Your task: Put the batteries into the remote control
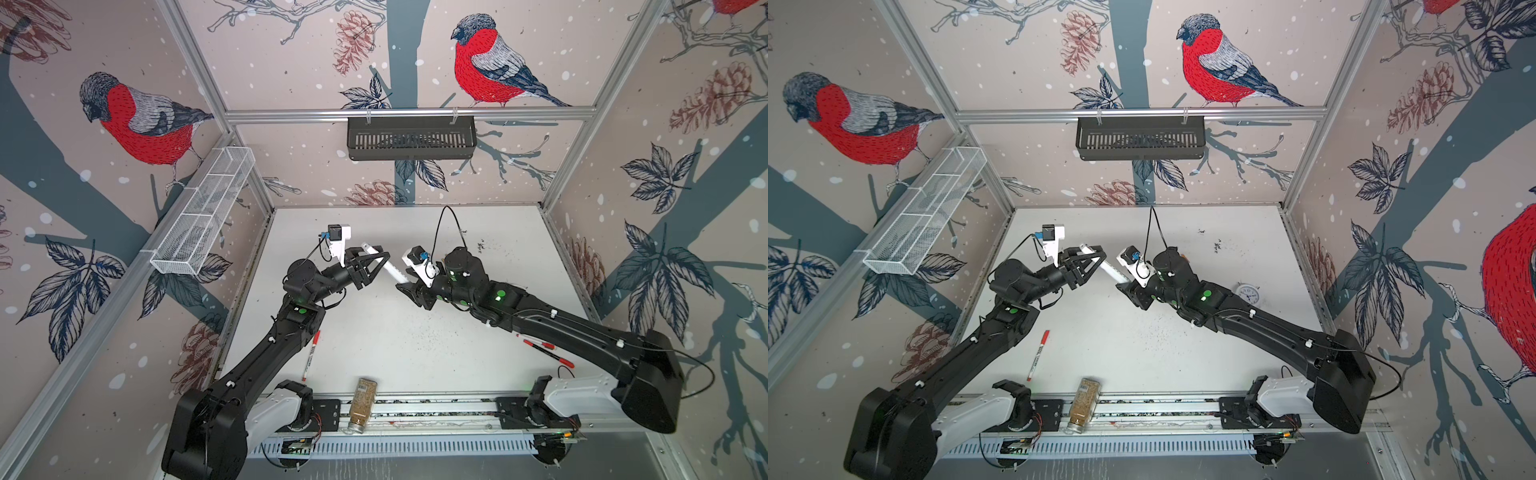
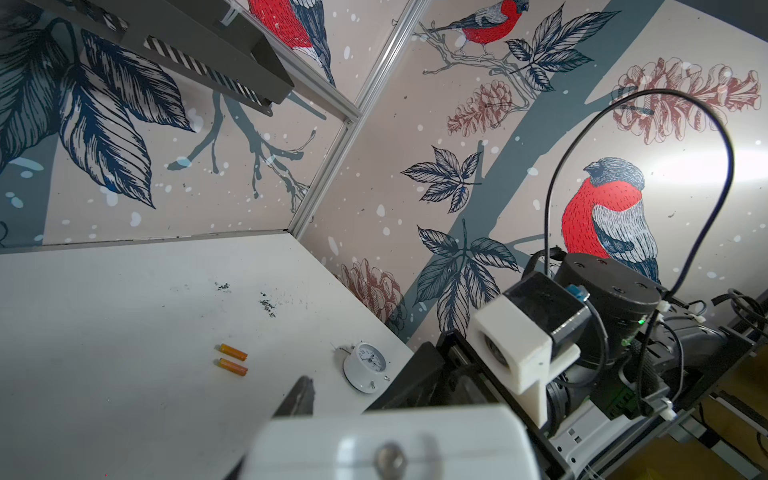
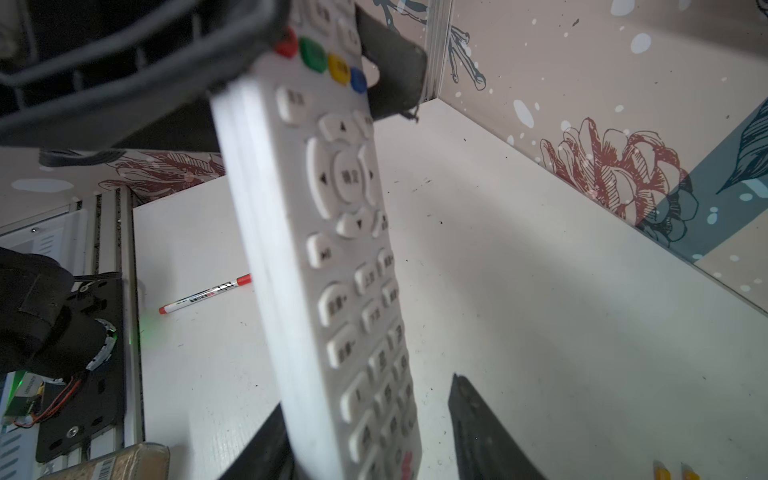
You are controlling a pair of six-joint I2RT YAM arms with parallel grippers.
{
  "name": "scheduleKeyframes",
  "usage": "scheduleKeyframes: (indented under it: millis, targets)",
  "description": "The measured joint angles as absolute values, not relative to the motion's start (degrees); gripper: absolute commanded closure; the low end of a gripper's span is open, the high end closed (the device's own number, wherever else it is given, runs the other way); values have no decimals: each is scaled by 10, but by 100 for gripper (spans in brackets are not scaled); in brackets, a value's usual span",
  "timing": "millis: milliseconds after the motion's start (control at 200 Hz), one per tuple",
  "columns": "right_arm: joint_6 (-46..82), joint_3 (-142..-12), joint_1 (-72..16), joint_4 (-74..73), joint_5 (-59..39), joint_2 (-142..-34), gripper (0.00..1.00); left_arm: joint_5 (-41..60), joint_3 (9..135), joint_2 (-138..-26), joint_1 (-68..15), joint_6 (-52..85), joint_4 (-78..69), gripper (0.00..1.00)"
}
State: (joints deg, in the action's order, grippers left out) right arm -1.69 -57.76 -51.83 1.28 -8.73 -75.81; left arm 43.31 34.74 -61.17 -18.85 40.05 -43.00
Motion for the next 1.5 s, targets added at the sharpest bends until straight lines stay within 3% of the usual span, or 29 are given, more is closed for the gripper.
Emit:
scheduleKeyframes:
  millis: [220,340,425,575,881,1051,1241,1431,1501]
  targets:
    - [-30,-593,-529,20,-63,-780,60,431,351,-617,-192,399,-429,59]
    - [-38,-597,-531,26,-56,-782,67,422,353,-620,-193,401,-426,54]
    - [-45,-602,-530,38,-54,-782,69,419,353,-622,-194,406,-419,42]
    - [-27,-604,-504,43,-89,-776,71,440,353,-623,-196,401,-419,3]
    - [18,-559,-423,16,-358,-756,72,467,343,-620,-209,401,-439,3]
    - [64,-515,-396,-51,-510,-740,74,497,343,-624,-222,401,-462,14]
    - [96,-497,-386,-106,-610,-743,74,529,343,-634,-234,419,-504,30]
    - [110,-497,-381,-124,-650,-757,73,548,343,-633,-236,423,-520,69]
    - [118,-497,-378,-124,-657,-762,72,553,343,-632,-237,420,-519,75]
